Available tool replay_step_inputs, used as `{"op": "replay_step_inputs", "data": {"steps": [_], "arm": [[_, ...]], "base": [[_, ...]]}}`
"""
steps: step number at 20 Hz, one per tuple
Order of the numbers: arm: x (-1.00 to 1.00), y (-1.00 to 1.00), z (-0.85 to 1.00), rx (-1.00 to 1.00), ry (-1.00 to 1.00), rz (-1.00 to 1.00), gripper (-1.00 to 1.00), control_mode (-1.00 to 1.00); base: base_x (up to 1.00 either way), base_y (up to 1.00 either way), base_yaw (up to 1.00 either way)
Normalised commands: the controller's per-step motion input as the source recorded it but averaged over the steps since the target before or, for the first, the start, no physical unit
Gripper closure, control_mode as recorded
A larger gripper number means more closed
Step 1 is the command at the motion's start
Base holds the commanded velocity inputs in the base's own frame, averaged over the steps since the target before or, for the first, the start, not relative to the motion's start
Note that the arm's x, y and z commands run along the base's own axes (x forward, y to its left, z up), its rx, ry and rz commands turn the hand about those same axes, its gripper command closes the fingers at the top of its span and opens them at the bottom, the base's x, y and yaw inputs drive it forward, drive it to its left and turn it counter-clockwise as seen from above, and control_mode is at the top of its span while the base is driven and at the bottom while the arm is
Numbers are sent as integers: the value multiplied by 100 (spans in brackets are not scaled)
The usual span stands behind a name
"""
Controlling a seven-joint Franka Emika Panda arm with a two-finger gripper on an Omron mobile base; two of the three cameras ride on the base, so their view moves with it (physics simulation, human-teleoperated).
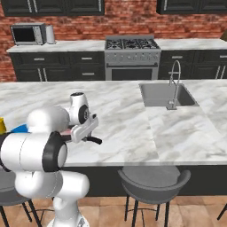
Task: Pick up the pan with the steak in it and place it on the dining table. Then place the steak on the plate.
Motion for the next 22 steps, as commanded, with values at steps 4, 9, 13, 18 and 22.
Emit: {"op": "replay_step_inputs", "data": {"steps": [4,9,13,18,22], "arm": [[28,16,-18,-1,2,-4,100,-100],[16,6,-28,0,2,-1,100,-100],[9,0,-28,1,0,0,100,-100],[22,12,-21,0,0,-3,100,-100],[24,17,-13,0,0,-5,100,-100]], "base": [[0,0,0],[0,0,0],[0,0,0],[0,0,0],[0,0,0]]}}
